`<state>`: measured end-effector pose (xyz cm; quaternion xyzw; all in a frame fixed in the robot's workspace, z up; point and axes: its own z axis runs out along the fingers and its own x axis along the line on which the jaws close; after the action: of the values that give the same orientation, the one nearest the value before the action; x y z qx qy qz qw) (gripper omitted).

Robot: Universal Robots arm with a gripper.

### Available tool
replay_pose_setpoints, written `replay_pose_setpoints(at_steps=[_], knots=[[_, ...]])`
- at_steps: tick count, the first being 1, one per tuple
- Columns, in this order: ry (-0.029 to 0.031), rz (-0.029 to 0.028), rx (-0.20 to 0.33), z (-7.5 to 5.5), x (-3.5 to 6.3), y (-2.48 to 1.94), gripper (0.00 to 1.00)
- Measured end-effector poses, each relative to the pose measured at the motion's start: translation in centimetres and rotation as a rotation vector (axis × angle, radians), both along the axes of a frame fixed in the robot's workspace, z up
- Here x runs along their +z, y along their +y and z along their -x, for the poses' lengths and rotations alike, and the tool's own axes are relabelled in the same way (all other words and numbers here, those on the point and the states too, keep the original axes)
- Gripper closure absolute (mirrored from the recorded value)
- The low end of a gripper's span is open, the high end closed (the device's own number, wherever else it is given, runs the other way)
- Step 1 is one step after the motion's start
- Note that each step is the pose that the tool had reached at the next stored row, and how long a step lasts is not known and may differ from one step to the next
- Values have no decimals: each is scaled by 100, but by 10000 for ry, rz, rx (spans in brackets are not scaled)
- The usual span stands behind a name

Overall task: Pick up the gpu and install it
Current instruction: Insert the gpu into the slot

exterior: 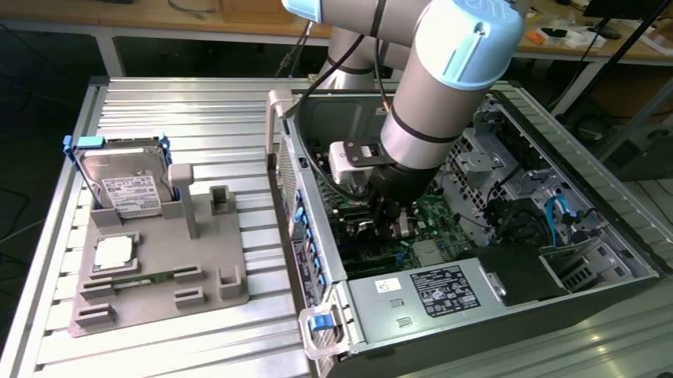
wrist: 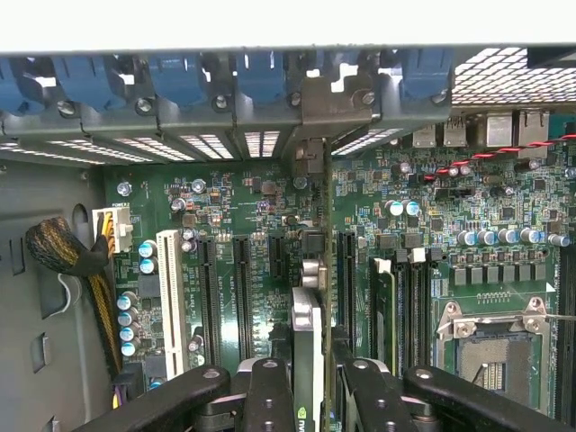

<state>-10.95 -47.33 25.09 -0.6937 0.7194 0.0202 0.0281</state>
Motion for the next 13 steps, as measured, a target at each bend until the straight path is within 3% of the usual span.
replay_pose_setpoints(at_steps=[3, 13], knots=[[-10, -21, -2, 0, 33, 2, 73], [-1, -2, 2, -2, 98, 0, 73]])
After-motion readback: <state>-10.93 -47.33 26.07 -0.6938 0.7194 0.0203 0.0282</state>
